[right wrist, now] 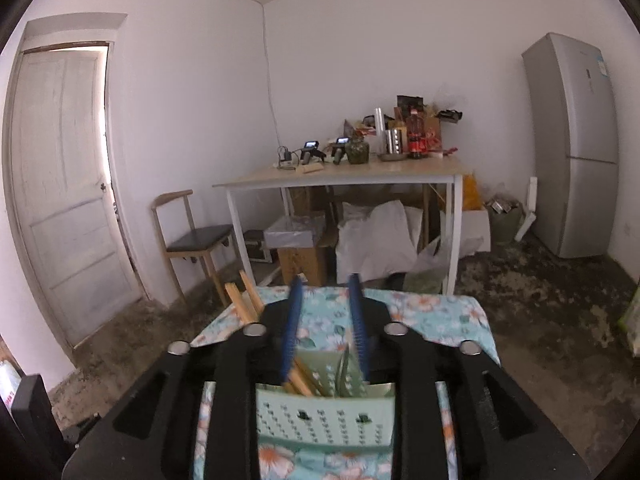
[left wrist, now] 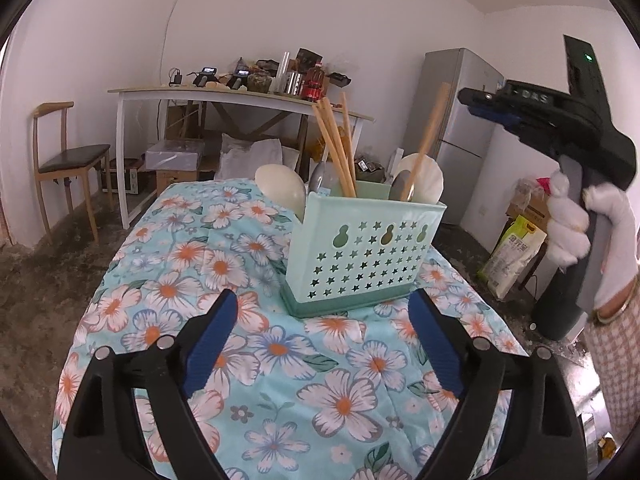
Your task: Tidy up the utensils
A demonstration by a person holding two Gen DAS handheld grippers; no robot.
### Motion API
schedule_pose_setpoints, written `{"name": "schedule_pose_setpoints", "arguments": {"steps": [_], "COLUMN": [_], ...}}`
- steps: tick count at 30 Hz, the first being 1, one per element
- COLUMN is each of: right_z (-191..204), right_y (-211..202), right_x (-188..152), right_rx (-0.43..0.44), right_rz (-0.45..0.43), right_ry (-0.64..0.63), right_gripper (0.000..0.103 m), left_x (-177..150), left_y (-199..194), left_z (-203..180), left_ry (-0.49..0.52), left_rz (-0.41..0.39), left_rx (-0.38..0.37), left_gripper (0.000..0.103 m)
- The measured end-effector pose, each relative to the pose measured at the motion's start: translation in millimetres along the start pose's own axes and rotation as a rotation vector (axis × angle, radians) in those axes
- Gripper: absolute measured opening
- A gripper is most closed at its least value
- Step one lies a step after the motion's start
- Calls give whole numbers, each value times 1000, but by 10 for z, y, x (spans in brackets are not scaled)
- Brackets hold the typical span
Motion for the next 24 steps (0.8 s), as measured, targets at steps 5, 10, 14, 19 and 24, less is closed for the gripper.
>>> {"name": "schedule_pose_setpoints", "arguments": {"steps": [5, 10, 14, 19, 24], "right_z": [-90, -138, -73, 8, 60], "right_y": [-289, -509, -594, -509, -542], "right_x": [-127, -411, -733, -1094, -1344], "right_rx": [-10, -39, -106, -213, -285], "right_rz": [-1, 55, 127, 237, 277], "right_ry": [39, 61, 34, -18, -59], "right_gripper": [33, 47, 70, 86, 91], "left_x": [33, 83, 119, 115, 129], "left_y": [-46, -127, -174, -175, -223], "left_z": [-45, -80, -124, -188, -178], "left_ry": [5, -6, 2, 7, 10], "left_rz": [-20, -43, -36, 21, 33], "left_rx": [22, 104, 201, 253, 395], "left_gripper": [91, 97, 97, 97, 97]}}
Point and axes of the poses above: each gripper's, at about its wrist camera, not at the fingertips, and y roughly the way its jaws point, z to its left, x to its top, the point moved 6 cm from there along y, roughly the way its jaws point, and after that the axes turned 5 degrees about z, right-handed, at the moved point
